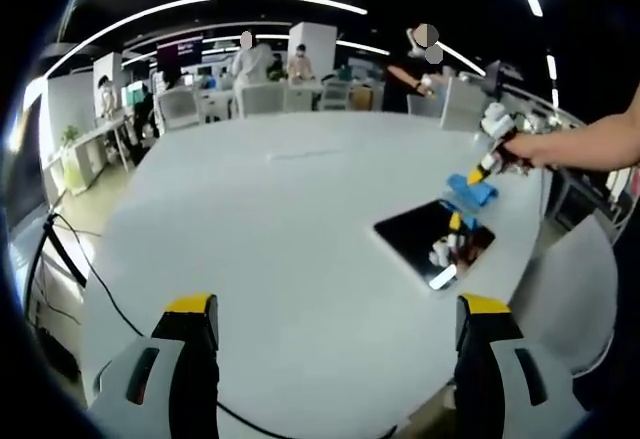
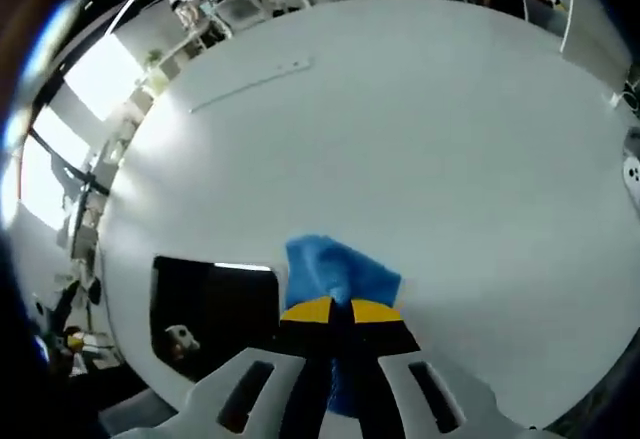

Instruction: Wipe the mirror surface with the cleaning cloth until all visible marks leave the cleaned area.

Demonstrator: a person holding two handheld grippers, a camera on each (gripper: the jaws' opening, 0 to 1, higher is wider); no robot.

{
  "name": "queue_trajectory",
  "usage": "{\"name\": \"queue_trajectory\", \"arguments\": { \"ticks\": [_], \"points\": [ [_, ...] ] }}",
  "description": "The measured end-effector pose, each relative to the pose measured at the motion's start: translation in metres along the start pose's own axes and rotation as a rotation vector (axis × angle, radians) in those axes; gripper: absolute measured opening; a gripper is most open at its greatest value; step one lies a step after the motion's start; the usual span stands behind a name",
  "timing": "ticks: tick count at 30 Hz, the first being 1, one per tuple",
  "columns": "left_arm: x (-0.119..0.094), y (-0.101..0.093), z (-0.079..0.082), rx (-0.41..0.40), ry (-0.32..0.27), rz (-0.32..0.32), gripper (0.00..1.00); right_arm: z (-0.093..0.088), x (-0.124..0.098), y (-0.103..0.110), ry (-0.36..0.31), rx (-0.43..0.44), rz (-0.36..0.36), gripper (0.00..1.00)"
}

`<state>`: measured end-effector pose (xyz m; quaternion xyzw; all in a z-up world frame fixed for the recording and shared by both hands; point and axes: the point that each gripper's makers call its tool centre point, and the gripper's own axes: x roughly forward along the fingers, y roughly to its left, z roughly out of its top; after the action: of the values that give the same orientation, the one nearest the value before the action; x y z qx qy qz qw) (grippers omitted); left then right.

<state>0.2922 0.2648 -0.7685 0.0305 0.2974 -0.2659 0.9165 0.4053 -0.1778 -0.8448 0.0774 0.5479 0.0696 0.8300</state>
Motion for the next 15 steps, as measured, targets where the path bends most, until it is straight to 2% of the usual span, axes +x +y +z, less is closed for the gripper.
{"name": "queue_trajectory", "arguments": {
  "ticks": [15],
  "points": [
    [-0.002,0.004,-0.002,-0.005,0.004,0.002,0.99,-0.004,0.013,0.042,0.031,0.007,0.063,0.0]
  ]
}}
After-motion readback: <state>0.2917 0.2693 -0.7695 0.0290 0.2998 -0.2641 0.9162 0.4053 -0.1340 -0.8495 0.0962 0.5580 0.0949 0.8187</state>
